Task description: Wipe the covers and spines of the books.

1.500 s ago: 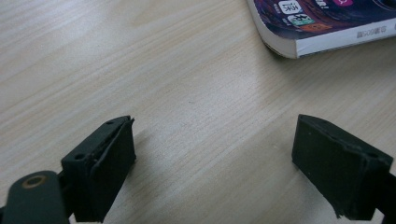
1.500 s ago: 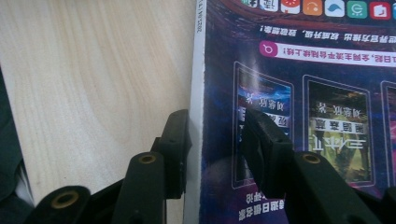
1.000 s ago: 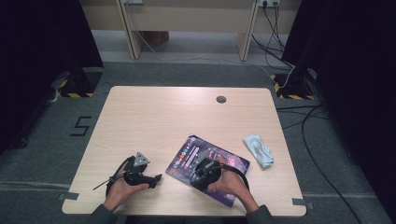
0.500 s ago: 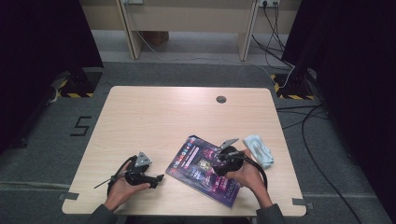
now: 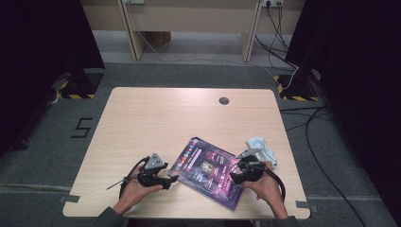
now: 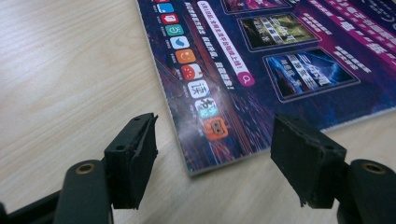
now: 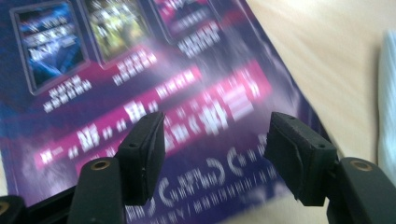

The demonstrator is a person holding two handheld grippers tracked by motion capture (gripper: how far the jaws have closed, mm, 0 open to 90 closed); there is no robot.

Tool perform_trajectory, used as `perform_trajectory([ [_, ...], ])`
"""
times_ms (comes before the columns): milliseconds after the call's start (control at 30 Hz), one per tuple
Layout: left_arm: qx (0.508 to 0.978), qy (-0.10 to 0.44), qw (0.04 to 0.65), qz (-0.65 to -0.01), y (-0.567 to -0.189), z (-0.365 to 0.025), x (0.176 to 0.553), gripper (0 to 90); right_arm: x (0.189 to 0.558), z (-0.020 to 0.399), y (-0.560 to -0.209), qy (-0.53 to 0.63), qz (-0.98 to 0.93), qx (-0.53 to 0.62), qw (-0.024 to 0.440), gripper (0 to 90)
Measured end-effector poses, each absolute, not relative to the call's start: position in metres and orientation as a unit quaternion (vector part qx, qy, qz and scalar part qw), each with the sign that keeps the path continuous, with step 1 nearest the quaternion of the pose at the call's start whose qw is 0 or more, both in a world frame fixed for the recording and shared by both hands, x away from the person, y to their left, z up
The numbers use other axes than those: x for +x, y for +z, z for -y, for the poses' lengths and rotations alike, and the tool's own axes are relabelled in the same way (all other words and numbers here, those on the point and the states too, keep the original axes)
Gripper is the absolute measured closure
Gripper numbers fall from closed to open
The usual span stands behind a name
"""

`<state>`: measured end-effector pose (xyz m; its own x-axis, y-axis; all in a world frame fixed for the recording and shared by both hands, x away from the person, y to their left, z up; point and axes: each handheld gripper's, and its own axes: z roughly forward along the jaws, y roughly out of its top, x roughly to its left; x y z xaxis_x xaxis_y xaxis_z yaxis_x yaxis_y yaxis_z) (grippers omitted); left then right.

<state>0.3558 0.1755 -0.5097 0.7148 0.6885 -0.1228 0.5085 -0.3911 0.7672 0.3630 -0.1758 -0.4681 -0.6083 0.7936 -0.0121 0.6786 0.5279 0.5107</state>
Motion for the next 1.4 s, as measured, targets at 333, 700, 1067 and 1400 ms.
perform_trajectory([
  [333,0.833,0.096,0.406,-0.363,-0.514,-0.163,0.365,33.7,0.359,0.193,-0.478,0.208,-0.852,0.464,0.123,36.5],
  [700,0.841,0.089,0.391,-0.364,-0.511,-0.163,0.360,32.5,0.358,0.198,-0.486,0.245,-0.837,0.479,0.101,32.2],
  [1067,0.852,0.065,0.375,-0.359,-0.507,-0.171,0.332,31.6,0.389,0.183,-0.485,0.243,-0.849,0.452,0.124,37.6],
  [1400,0.860,0.046,0.378,-0.339,-0.506,-0.164,0.307,32.0,0.421,0.166,-0.488,0.250,-0.834,0.458,0.179,39.3],
])
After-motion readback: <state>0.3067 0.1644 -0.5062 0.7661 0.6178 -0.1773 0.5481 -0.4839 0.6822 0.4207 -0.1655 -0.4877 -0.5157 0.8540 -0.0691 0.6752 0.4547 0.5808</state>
